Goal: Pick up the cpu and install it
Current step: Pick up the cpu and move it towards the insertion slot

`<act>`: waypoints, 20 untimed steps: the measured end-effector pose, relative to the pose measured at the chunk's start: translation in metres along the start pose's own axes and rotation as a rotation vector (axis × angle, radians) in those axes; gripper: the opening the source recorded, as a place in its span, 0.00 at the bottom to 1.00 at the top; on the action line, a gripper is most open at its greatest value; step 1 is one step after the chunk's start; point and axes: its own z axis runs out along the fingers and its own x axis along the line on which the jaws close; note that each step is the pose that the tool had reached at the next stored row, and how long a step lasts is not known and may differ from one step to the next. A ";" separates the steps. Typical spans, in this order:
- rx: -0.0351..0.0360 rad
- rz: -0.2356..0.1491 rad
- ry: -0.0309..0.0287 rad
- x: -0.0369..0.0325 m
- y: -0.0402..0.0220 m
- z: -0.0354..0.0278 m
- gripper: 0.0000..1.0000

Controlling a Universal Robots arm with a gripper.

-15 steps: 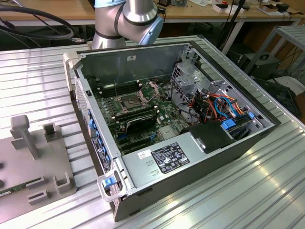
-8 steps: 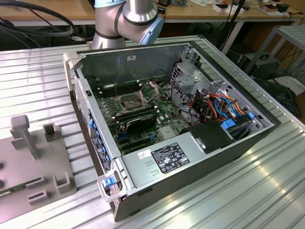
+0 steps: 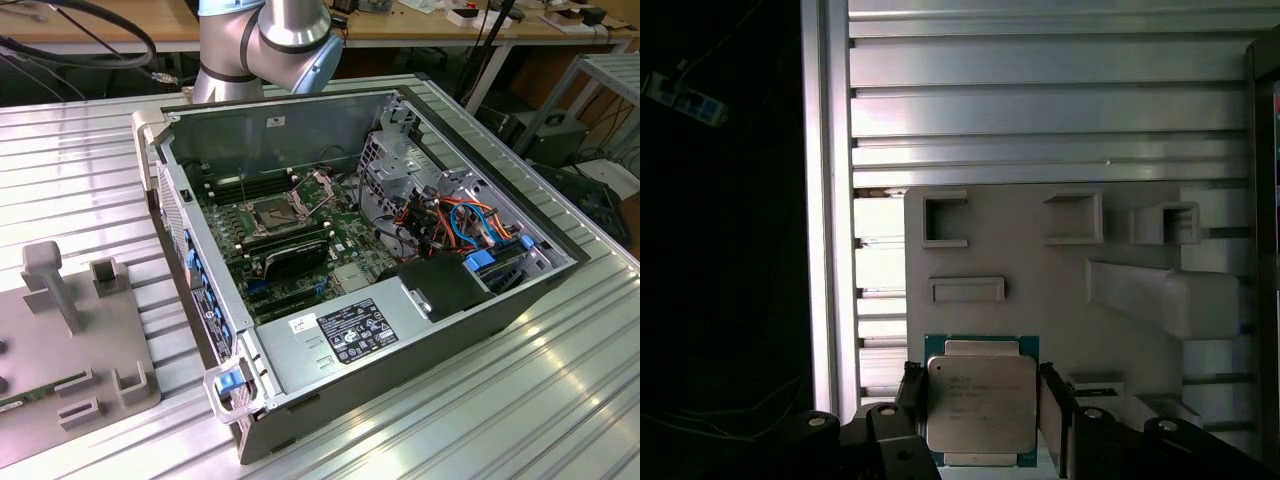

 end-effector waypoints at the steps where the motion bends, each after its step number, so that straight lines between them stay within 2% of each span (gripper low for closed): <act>1: 0.0000 0.000 0.0000 0.0000 0.0000 -0.0002 0.55; 8: 0.0000 0.000 0.0000 0.0000 0.0000 -0.0003 0.55; 20: -0.0001 0.000 -0.0001 -0.0001 0.0002 -0.0075 0.55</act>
